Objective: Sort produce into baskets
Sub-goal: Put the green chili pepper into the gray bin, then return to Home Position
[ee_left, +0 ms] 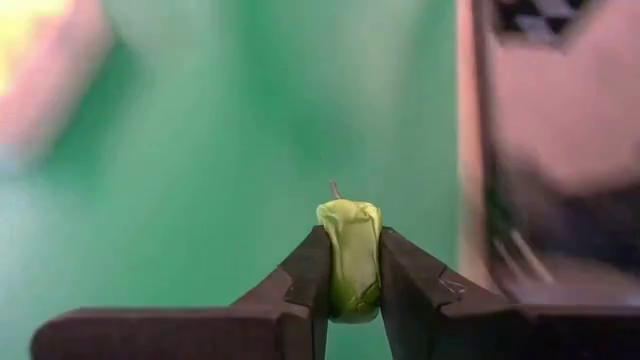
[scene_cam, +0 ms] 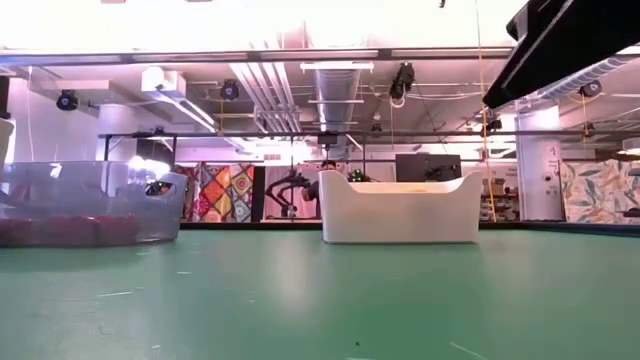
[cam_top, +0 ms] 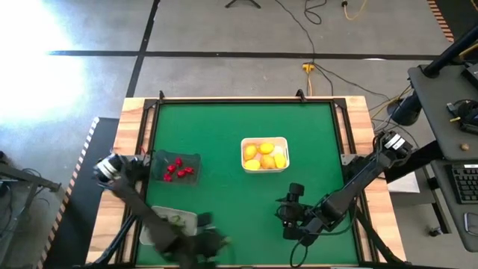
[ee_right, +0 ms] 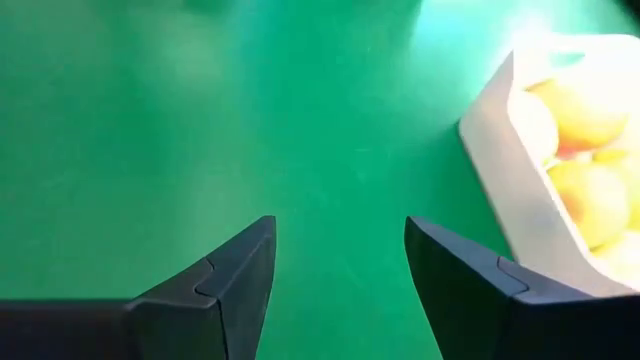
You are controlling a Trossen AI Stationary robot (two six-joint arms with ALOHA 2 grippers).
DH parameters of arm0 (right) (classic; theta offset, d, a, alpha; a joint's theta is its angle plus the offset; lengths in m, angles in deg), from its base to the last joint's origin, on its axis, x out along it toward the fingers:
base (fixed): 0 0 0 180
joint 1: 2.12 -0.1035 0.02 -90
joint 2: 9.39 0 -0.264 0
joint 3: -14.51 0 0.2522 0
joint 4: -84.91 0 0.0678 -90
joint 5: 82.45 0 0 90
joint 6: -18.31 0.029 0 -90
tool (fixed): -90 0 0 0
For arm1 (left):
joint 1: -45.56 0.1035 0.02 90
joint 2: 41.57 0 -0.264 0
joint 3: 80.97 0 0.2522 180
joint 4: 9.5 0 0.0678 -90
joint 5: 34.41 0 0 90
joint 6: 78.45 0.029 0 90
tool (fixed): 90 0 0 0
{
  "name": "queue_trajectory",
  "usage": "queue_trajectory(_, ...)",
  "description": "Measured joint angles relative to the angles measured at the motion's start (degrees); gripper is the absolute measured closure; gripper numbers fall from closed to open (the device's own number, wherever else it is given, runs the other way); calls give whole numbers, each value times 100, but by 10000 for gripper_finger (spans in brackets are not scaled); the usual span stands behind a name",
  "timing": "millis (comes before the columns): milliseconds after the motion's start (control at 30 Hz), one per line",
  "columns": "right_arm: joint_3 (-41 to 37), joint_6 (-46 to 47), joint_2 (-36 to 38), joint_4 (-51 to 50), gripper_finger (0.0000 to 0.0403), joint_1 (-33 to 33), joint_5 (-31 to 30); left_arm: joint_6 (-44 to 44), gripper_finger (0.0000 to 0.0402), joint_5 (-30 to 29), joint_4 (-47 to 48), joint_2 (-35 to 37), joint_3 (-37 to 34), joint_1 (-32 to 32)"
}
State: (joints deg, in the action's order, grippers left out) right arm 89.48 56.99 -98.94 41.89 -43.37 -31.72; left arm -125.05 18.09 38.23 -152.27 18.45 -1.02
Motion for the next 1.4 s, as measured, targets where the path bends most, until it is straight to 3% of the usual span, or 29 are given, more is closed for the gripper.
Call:
queue_trajectory(133,-4,-410,-48,287,188,144,-148,-1958,350,1179,1746,601,-9,-591)
queue_trajectory(300,-4,-962,-60,727,188,321,-140,-4125,350,1505,3366,936,-49,-1281)
queue_trajectory(400,-4,-1027,-60,720,188,356,-122,-4942,350,1728,3767,895,-273,-1449)
queue_trajectory(867,-4,-1075,-60,704,188,353,25,-4951,345,2859,2125,832,-1852,-1022)
queue_trajectory(1000,-2,-1017,-60,692,188,353,211,-4926,313,3156,1934,835,-1949,-987)
queue_trajectory(1133,121,-1077,-19,734,188,413,677,-4835,269,3564,2378,861,-1742,-990)
queue_trajectory(1267,144,-1518,21,751,188,670,1029,-4451,240,3267,3221,1008,-1065,-961)
queue_trajectory(1400,57,-2034,29,872,200,1023,1084,-3965,233,2126,3863,1220,-277,-822)
